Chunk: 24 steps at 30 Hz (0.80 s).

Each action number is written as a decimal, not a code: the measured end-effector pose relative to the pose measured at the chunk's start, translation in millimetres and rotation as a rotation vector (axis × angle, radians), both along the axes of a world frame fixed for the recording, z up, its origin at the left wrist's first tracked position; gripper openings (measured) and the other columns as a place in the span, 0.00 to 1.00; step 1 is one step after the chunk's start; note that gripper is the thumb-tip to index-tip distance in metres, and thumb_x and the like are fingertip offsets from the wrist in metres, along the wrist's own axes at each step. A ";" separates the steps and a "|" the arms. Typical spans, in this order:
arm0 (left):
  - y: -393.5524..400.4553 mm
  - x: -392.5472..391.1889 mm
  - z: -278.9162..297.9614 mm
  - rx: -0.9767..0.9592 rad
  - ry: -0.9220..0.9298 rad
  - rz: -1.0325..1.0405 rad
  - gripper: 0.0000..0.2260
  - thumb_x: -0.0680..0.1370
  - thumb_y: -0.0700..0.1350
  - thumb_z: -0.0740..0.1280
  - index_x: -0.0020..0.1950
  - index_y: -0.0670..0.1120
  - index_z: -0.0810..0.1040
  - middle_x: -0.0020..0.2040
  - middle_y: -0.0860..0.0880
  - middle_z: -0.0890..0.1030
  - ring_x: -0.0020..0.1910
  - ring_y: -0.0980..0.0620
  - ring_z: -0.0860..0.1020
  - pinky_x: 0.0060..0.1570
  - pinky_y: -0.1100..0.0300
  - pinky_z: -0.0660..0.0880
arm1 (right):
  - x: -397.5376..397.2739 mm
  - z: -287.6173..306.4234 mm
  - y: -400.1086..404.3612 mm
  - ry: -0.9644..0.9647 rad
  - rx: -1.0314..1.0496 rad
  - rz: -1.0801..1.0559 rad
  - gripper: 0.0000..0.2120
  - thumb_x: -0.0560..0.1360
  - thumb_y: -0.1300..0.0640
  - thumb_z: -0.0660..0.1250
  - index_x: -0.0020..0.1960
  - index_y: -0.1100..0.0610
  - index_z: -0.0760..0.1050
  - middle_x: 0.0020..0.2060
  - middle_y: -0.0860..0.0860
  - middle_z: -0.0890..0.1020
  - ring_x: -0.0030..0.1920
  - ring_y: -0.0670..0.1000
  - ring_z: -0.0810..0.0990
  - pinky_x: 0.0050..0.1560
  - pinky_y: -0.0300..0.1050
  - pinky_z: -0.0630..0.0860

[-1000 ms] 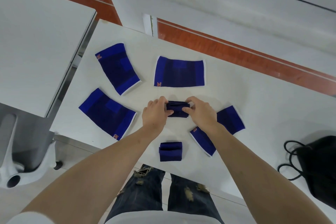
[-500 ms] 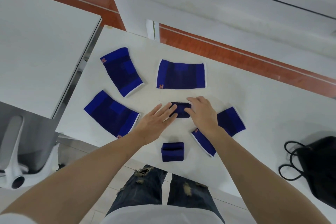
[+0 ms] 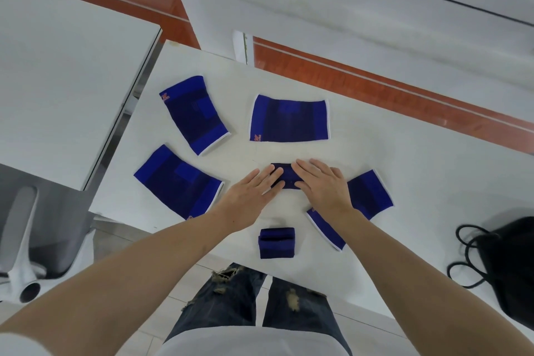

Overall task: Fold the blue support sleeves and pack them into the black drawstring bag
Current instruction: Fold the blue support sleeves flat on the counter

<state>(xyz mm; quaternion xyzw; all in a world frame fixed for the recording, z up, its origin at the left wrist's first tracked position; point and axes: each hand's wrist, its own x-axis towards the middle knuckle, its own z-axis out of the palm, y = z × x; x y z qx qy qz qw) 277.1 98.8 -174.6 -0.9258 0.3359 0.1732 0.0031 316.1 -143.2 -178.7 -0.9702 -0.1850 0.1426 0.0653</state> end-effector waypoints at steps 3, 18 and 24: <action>-4.6 -1.3 -0.5 -0.001 0.011 0.021 0.32 0.83 0.40 0.58 0.84 0.44 0.47 0.84 0.41 0.42 0.83 0.40 0.40 0.82 0.45 0.47 | 2.7 1.6 1.3 0.013 -0.015 -0.001 0.23 0.84 0.46 0.62 0.78 0.46 0.69 0.75 0.43 0.73 0.75 0.50 0.70 0.68 0.53 0.71; -5.8 10.4 9.5 0.036 0.049 -0.003 0.32 0.84 0.39 0.59 0.85 0.48 0.46 0.85 0.42 0.43 0.83 0.41 0.41 0.80 0.47 0.43 | 5.2 5.9 -1.8 0.096 -0.006 -0.004 0.24 0.85 0.44 0.59 0.79 0.46 0.65 0.76 0.43 0.70 0.77 0.50 0.66 0.67 0.54 0.70; -12.5 2.8 9.3 0.018 0.048 0.043 0.30 0.84 0.38 0.59 0.84 0.46 0.51 0.85 0.40 0.46 0.83 0.39 0.43 0.81 0.44 0.47 | 4.9 5.5 0.5 0.112 -0.011 -0.016 0.24 0.85 0.45 0.59 0.80 0.46 0.65 0.77 0.43 0.70 0.77 0.51 0.65 0.68 0.55 0.71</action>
